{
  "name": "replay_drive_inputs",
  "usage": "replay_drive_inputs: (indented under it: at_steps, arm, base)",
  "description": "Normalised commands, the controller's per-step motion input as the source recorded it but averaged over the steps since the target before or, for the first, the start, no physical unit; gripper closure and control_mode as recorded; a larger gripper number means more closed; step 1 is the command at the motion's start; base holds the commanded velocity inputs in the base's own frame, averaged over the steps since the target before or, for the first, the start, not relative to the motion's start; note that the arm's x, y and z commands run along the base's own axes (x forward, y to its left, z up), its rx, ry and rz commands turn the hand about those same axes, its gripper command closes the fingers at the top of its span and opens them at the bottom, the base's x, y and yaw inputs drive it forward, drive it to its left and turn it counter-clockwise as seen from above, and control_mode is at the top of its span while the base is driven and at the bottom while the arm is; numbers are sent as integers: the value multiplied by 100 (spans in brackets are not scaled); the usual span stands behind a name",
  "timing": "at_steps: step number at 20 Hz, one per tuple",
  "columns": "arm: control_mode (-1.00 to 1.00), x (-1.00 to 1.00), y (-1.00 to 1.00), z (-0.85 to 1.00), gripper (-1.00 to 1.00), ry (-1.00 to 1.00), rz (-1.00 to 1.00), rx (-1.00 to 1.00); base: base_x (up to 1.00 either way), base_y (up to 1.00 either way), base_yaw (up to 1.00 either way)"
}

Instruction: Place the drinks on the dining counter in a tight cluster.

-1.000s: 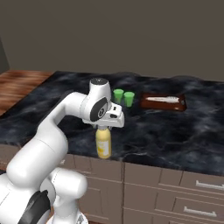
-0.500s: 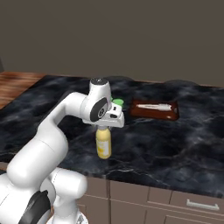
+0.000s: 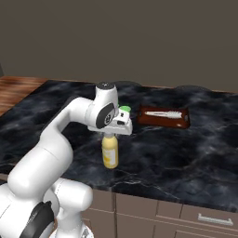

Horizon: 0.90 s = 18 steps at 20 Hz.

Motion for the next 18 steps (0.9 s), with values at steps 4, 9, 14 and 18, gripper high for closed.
replay_drive_inputs:
  at_steps: [4,9,14,18]
  arm:
    - [-100,20,-3,-2,100,2,0,0]
    - [-100,63,0,-7,100,0,-1,0]
    - [-100,56,-4,-11,100,0,0,5]
    - [-100,49,-4,-15,100,6,0,11]
  base:
    - [11,-1,0]
    - [0,0,0]
    - [0,0,0]
    - [0,0,0]
